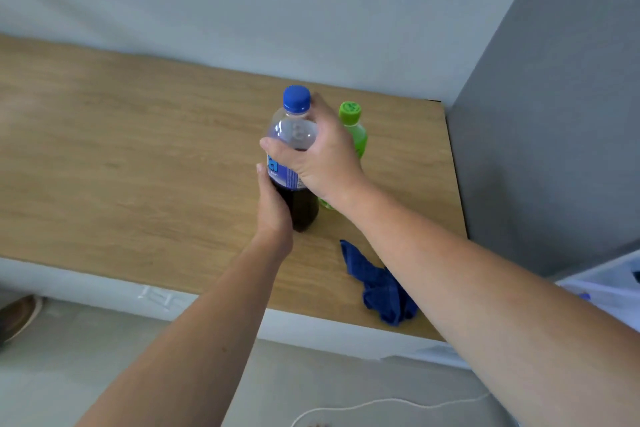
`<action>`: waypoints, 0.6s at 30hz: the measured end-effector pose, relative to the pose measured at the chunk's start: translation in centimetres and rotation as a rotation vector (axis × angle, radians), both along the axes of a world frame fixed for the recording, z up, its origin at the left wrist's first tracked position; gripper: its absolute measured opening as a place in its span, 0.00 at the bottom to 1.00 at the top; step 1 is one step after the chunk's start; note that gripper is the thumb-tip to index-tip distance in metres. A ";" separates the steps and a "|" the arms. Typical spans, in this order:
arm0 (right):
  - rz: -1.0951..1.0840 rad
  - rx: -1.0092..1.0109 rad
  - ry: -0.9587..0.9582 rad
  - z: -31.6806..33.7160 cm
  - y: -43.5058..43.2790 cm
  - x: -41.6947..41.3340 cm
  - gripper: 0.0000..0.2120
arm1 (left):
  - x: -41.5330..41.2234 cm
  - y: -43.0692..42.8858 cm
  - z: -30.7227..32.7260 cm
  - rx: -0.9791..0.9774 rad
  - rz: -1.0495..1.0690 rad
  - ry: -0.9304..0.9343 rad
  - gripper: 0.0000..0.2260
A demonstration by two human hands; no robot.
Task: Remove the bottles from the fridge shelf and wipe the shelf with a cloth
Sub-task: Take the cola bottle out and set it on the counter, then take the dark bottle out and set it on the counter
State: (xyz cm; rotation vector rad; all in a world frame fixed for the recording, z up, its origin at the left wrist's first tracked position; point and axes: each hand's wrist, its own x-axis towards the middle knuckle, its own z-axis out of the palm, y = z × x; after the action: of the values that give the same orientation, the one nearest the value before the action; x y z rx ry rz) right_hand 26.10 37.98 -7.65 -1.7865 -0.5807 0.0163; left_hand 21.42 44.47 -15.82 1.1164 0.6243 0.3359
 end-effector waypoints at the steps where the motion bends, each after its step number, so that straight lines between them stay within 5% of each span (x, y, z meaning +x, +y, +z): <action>1: 0.017 -0.055 -0.032 0.5 -0.5 -0.3 0.29 | -0.4 0.0 0.2 0.030 0.015 0.034 0.26; 4: 0.027 -0.190 -0.161 2.4 -3.7 -2.4 0.46 | -2.2 -0.5 1.7 0.222 0.253 0.176 0.36; 7: -0.059 -0.146 -0.296 2.8 -9.4 -5.5 0.39 | -5.7 -4.8 3.6 0.463 0.318 -0.092 0.27; 10: -0.129 -0.129 -0.286 0.6 -17.5 -8.6 0.31 | -9.6 -11.3 3.2 0.601 0.069 -0.404 0.26; 18: -0.449 -0.169 -0.190 -7.3 -39.4 -14.3 0.23 | -12.4 -29.6 0.2 0.742 -0.728 -0.483 0.24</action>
State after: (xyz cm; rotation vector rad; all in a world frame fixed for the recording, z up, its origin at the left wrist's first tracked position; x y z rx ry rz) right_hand 11.84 -1.38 -14.96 -2.0636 -0.3057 -0.4277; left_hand 8.98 14.85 -15.57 1.7996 -0.3936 0.1844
